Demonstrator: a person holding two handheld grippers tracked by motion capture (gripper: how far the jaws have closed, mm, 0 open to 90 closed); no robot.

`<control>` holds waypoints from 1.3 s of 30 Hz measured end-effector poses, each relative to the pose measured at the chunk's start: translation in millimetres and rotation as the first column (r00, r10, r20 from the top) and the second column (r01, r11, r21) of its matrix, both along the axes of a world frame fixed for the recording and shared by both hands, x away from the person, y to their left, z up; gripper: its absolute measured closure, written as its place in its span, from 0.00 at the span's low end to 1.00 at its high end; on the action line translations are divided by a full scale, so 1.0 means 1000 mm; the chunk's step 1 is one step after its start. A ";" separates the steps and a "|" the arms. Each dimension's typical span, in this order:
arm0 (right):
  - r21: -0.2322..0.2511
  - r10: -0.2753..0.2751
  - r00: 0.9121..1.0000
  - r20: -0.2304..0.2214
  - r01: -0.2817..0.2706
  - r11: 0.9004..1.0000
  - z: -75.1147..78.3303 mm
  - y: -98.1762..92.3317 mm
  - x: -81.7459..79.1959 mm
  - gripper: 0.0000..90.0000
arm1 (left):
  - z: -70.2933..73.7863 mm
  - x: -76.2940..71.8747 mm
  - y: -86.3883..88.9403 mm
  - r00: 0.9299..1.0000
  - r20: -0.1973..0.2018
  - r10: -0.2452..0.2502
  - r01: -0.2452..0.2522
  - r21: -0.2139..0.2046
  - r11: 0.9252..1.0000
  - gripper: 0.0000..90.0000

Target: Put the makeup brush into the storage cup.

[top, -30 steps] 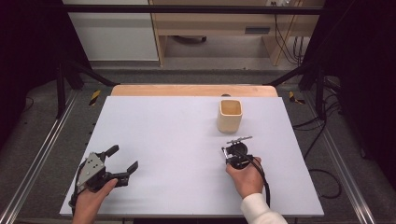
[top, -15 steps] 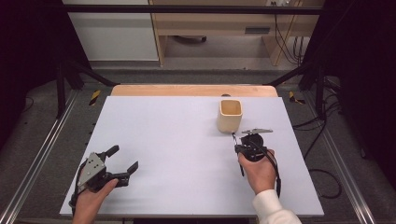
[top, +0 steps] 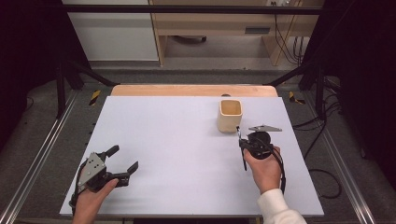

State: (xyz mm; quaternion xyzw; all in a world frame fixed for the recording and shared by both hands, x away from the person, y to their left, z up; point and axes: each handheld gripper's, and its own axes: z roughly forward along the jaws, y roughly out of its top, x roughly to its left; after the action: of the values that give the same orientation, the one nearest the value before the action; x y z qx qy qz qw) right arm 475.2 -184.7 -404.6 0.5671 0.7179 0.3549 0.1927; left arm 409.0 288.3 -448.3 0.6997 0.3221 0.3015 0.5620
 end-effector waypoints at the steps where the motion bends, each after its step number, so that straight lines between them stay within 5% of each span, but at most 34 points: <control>1: 0.007 0.001 1.000 0.010 -0.001 1.000 0.001 -0.001 0.000 0.93 | 0.000 0.000 0.000 1.000 0.000 0.000 0.000 0.001 1.000 0.07; 30: 0.097 0.023 0.990 0.137 -0.037 0.995 0.002 -0.022 0.003 0.93 | -0.001 -0.001 -0.004 1.000 0.010 0.001 -0.001 0.022 1.000 0.07; 39: 0.143 0.034 0.979 0.200 -0.064 0.988 -0.002 -0.028 0.003 0.93 | -0.002 -0.001 -0.007 1.000 0.015 0.005 -0.006 0.036 0.999 0.06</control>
State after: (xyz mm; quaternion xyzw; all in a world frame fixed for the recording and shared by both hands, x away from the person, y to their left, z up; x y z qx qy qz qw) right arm 478.6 -212.7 -406.9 0.5241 0.6807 0.4664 0.2110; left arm 408.3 281.5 -450.3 0.7064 0.3144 0.3141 0.5509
